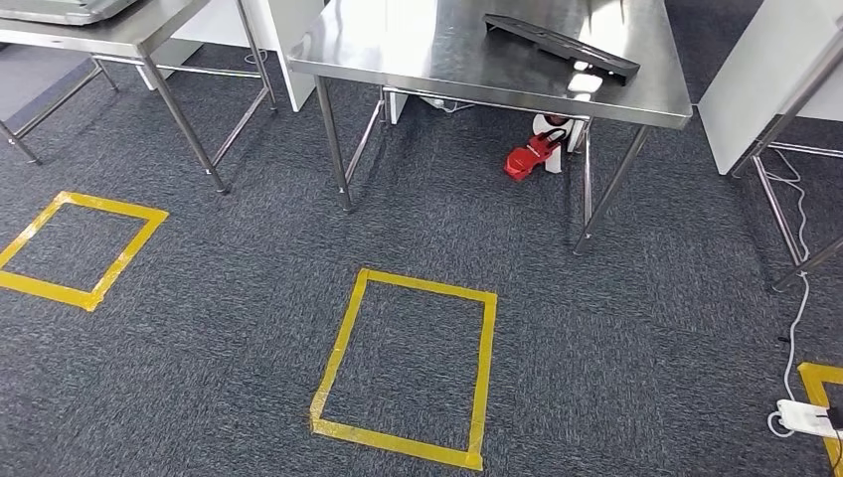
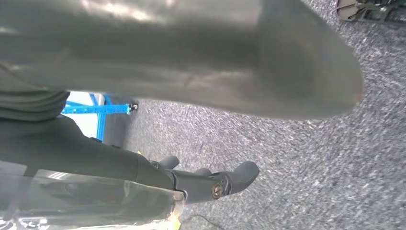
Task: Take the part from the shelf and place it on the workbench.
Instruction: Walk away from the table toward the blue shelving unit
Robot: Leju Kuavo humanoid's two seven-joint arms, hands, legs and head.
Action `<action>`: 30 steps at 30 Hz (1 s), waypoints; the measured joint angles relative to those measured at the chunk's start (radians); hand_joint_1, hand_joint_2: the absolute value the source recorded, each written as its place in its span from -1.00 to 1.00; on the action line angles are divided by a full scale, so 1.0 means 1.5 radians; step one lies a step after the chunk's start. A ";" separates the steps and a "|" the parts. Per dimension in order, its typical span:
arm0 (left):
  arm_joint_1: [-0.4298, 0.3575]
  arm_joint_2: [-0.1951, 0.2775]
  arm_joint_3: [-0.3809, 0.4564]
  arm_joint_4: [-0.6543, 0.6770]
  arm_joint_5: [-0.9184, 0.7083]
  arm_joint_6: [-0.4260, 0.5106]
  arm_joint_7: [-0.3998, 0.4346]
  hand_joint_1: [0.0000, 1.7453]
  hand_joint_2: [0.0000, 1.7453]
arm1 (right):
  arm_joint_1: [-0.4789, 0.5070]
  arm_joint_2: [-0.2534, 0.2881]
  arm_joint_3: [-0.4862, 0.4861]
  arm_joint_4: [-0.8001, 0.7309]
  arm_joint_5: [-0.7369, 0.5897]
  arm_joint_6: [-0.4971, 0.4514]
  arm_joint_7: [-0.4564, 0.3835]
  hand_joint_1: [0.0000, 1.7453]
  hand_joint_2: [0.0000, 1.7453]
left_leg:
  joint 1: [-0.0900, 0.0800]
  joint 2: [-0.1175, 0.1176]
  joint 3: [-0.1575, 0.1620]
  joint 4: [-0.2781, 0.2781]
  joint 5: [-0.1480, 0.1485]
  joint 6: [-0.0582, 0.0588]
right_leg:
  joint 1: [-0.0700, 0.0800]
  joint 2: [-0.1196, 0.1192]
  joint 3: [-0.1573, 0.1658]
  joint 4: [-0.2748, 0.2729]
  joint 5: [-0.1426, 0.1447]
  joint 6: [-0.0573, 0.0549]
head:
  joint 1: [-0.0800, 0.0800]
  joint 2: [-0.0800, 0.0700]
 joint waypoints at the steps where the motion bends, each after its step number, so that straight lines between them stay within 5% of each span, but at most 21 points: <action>1: -0.001 0.000 -0.001 0.000 0.000 0.002 0.000 -1.00 -1.00 | 0.000 0.000 0.000 0.000 0.000 0.002 0.001 -1.00 -1.00 | -0.001 0.010 0.024 -0.037 0.000 0.002 | 0.002 -0.005 -0.004 0.006 -0.001 0.003 | 0.001 0.000; 2: -0.002 0.000 -0.002 0.000 0.000 0.004 0.000 -1.00 -1.00 | -0.001 0.000 0.000 0.000 0.000 0.005 0.002 -1.00 -1.00 | -0.003 0.016 0.037 -0.060 -0.005 0.006 | 0.005 -0.010 -0.006 0.010 -0.002 0.007 | 0.002 0.000; 6: -0.002 0.000 -0.003 0.000 0.003 0.014 0.000 -1.00 -1.00 | -0.004 -0.001 0.000 0.000 0.003 0.009 0.005 -1.00 -1.00 | -0.009 0.001 0.030 -0.070 -0.004 0.027 | 0.007 -0.017 -0.009 0.016 -0.002 0.021 | 0.004 0.000; 8: -0.002 -0.001 -0.003 0.000 0.006 0.024 0.000 -1.00 -1.00 | -0.003 -0.002 0.001 0.000 0.007 0.010 0.005 -1.00 -1.00 | -0.008 -0.010 0.022 -0.075 0.007 0.043 | 0.004 0.009 -0.027 0.051 -0.026 0.024 | 0.006 0.000; 11: -0.002 -0.001 -0.003 0.000 0.004 0.048 -0.001 -1.00 -1.00 | 0.001 -0.003 0.002 0.000 0.015 0.015 0.005 -1.00 -1.00 | -0.009 -0.030 0.006 -0.075 0.020 0.051 | 0.000 0.044 -0.085 0.181 -0.090 0.020 | 0.008 0.000; 13: 0.000 -0.001 -0.004 0.000 0.000 0.068 -0.006 -1.00 -1.00 | 0.002 -0.003 0.002 0.000 0.019 0.018 0.006 -1.00 -1.00 | -0.010 -0.046 -0.001 -0.074 0.026 0.049 | -0.002 0.047 -0.091 0.205 -0.093 0.027 | 0.008 0.000; 16: 0.001 0.000 -0.004 0.000 -0.001 0.079 -0.022 -1.00 -1.00 | 0.003 -0.004 0.004 0.000 0.024 0.020 0.007 -1.00 -1.00 | -0.010 -0.070 -0.005 -0.073 0.033 0.040 | -0.006 0.073 -0.020 0.072 -0.041 0.041 | 0.009 0.000; 18: 0.001 0.002 -0.004 0.000 -0.001 0.080 -0.026 -1.00 -1.00 | 0.002 -0.004 0.006 0.000 0.025 0.021 0.007 -1.00 -1.00 | -0.012 -0.083 -0.009 -0.072 0.038 0.032 | -0.006 0.092 0.006 0.012 -0.021 0.037 | 0.010 0.000; 21: 0.004 0.003 -0.004 0.000 0.003 0.078 -0.027 -1.00 -1.00 | 0.000 -0.004 0.009 0.001 0.030 0.021 0.007 -1.00 -1.00 | -0.010 -0.094 -0.015 -0.072 0.044 0.020 | -0.003 0.077 0.002 0.009 -0.013 0.021 | 0.010 0.000; 23: 0.005 0.005 -0.004 0.000 0.006 0.077 -0.026 -1.00 -1.00 | 0.000 -0.004 0.014 0.001 0.037 0.021 0.006 -1.00 -1.00 | -0.008 -0.071 -0.032 -0.042 0.021 0.015 | -0.008 0.060 0.001 0.007 -0.006 0.008 | 0.008 0.000; 25: 0.004 0.005 -0.004 0.000 0.006 0.079 -0.025 -1.00 -1.00 | 0.002 -0.005 0.018 0.001 0.043 0.022 0.005 -1.00 -1.00 | -0.007 -0.040 -0.066 0.039 -0.031 0.011 | -0.006 0.042 -0.003 0.007 -0.002 -0.001 | 0.005 0.000; 27: 0.005 0.005 -0.004 0.000 0.010 0.078 -0.026 -1.00 -1.00 | 0.003 -0.005 0.020 0.001 0.049 0.027 0.005 -1.00 -1.00 | -0.006 -0.031 -0.096 0.117 -0.065 0.005 | -0.004 0.022 -0.007 0.007 -0.002 -0.003 | 0.005 0.000; 28: 0.005 0.005 -0.003 0.000 0.013 0.076 -0.026 -1.00 -1.00 | 0.003 -0.005 0.022 0.001 0.053 0.029 0.004 -1.00 -1.00 | -0.005 -0.029 -0.095 0.125 -0.064 0.004 | -0.003 0.012 -0.008 0.008 -0.002 -0.003 | 0.004 0.000; 30: 0.007 0.006 -0.001 0.000 0.020 0.070 -0.027 -1.00 -1.00 | 0.002 -0.004 0.028 0.001 0.059 0.031 0.003 -1.00 -1.00 | -0.004 -0.017 -0.054 0.064 -0.033 0.003 | -0.003 -0.004 -0.008 0.009 -0.002 -0.002 | 0.004 0.000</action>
